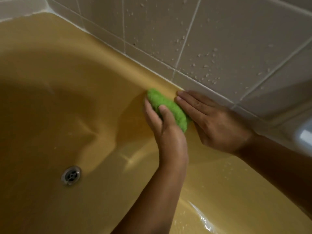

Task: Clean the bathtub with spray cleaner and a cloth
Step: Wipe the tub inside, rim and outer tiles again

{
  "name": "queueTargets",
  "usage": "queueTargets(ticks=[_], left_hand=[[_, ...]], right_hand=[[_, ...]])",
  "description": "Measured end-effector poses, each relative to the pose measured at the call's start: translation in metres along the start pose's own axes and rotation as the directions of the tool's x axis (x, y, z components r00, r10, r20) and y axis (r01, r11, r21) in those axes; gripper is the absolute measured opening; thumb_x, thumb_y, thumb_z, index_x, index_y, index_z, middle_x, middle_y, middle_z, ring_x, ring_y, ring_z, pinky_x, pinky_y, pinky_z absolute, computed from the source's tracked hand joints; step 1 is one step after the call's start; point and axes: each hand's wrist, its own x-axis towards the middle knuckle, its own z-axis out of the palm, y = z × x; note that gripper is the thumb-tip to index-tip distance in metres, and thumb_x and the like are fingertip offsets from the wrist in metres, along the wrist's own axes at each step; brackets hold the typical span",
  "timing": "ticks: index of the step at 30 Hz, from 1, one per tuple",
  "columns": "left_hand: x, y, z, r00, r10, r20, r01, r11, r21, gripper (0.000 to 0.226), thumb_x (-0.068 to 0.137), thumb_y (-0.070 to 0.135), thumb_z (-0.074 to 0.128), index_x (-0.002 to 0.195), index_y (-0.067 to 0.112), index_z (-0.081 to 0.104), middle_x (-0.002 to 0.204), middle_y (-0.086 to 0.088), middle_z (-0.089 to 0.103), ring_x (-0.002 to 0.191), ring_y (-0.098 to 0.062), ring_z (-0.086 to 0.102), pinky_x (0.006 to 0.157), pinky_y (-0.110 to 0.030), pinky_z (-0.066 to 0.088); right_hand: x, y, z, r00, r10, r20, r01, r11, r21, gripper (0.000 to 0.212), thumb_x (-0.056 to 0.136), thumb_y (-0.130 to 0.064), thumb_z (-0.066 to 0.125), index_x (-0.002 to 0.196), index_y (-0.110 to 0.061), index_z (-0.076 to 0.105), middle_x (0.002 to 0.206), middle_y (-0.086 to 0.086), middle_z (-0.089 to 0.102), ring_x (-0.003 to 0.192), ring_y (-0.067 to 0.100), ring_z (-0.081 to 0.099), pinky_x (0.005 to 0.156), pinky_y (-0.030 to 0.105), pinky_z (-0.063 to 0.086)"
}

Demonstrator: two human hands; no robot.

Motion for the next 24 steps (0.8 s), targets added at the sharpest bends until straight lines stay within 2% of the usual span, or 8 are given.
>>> queueTargets(ticks=[4, 6, 11, 14, 16, 20, 22, 24], left_hand=[[-0.006, -0.007, 0.004, 0.984, 0.169, 0.063, -0.175, 0.98, 0.1, 0.048, 0.102, 0.053, 0.039, 0.146, 0.066, 0.025, 0.17, 0.012, 0.017, 0.155, -0.012, 0.025, 0.122, -0.049, 0.033], [-0.007, -0.024, -0.004, 0.982, 0.181, 0.054, -0.186, 0.974, 0.128, 0.047, 0.102, 0.056, 0.038, 0.145, 0.069, 0.022, 0.17, 0.01, 0.015, 0.156, -0.014, 0.022, 0.124, -0.05, 0.029], [-0.023, -0.083, -0.042, 0.998, -0.052, -0.02, 0.055, 0.984, 0.171, 0.055, 0.096, 0.063, 0.04, 0.145, 0.066, 0.015, 0.169, 0.006, 0.021, 0.149, -0.011, 0.035, 0.123, -0.042, 0.033], [-0.029, -0.12, -0.075, 0.976, -0.216, -0.034, 0.216, 0.927, 0.306, 0.06, 0.11, 0.044, 0.035, 0.16, 0.043, 0.004, 0.166, -0.002, 0.023, 0.141, -0.013, 0.04, 0.113, -0.03, 0.036], [-0.03, -0.145, -0.1, 0.951, -0.299, -0.076, 0.303, 0.863, 0.404, 0.062, 0.112, 0.034, 0.034, 0.164, 0.028, 0.003, 0.165, -0.011, 0.026, 0.14, -0.022, 0.042, 0.113, -0.034, 0.037], [-0.031, -0.181, -0.129, 0.946, -0.292, -0.143, 0.316, 0.724, 0.613, 0.062, 0.109, 0.026, 0.042, 0.162, 0.009, 0.016, 0.164, -0.024, 0.024, 0.15, -0.041, 0.029, 0.123, -0.051, 0.029], [-0.029, -0.169, -0.123, 0.93, -0.329, -0.166, 0.36, 0.718, 0.596, 0.058, 0.11, 0.024, 0.042, 0.163, 0.015, 0.019, 0.158, -0.019, 0.036, 0.142, -0.039, 0.041, 0.116, -0.044, 0.036], [-0.037, -0.14, -0.104, 0.911, -0.372, -0.178, 0.409, 0.759, 0.507, 0.054, 0.112, 0.031, 0.038, 0.163, 0.025, 0.02, 0.144, -0.005, 0.047, 0.123, -0.026, 0.054, 0.101, -0.033, 0.043]], right_hand=[[-0.012, 0.003, -0.001, 1.0, 0.007, 0.008, -0.007, 1.0, 0.019, 0.069, 0.091, 0.004, 0.056, 0.157, 0.002, 0.036, 0.163, 0.019, 0.037, 0.153, 0.035, 0.034, 0.125, 0.045, 0.03], [-0.013, 0.003, -0.002, 1.0, -0.012, 0.001, 0.012, 1.0, -0.005, 0.063, 0.094, 0.0, 0.053, 0.156, 0.003, 0.038, 0.162, 0.02, 0.038, 0.152, 0.036, 0.035, 0.125, 0.045, 0.031], [-0.013, 0.003, -0.003, 1.0, -0.014, -0.009, 0.014, 1.0, 0.015, 0.063, 0.093, -0.005, 0.051, 0.155, 0.002, 0.04, 0.162, 0.017, 0.039, 0.152, 0.034, 0.035, 0.126, 0.039, 0.027], [-0.014, 0.003, -0.003, 1.0, 0.004, -0.007, -0.004, 1.0, 0.024, 0.063, 0.093, -0.006, 0.052, 0.156, 0.0, 0.04, 0.163, 0.015, 0.04, 0.152, 0.031, 0.034, 0.127, 0.035, 0.025], [-0.014, 0.004, -0.001, 1.0, 0.009, -0.016, -0.008, 0.999, 0.039, 0.063, 0.095, -0.007, 0.052, 0.156, -0.002, 0.04, 0.163, 0.013, 0.04, 0.153, 0.03, 0.034, 0.126, 0.037, 0.028], [-0.022, 0.008, 0.001, 0.999, 0.024, -0.048, -0.02, 0.996, 0.081, 0.06, 0.097, -0.003, 0.058, 0.155, -0.004, 0.044, 0.161, 0.012, 0.043, 0.151, 0.029, 0.038, 0.122, 0.042, 0.035], [-0.037, 0.009, -0.002, 0.998, 0.008, -0.069, -0.003, 0.998, 0.063, 0.057, 0.099, -0.005, 0.055, 0.154, -0.003, 0.045, 0.16, 0.013, 0.044, 0.15, 0.03, 0.039, 0.124, 0.04, 0.033], [-0.057, 0.011, -0.007, 0.998, -0.002, -0.06, 0.004, 0.999, 0.035, 0.056, 0.1, -0.008, 0.051, 0.155, -0.002, 0.043, 0.162, 0.014, 0.041, 0.151, 0.031, 0.037, 0.125, 0.04, 0.03]])
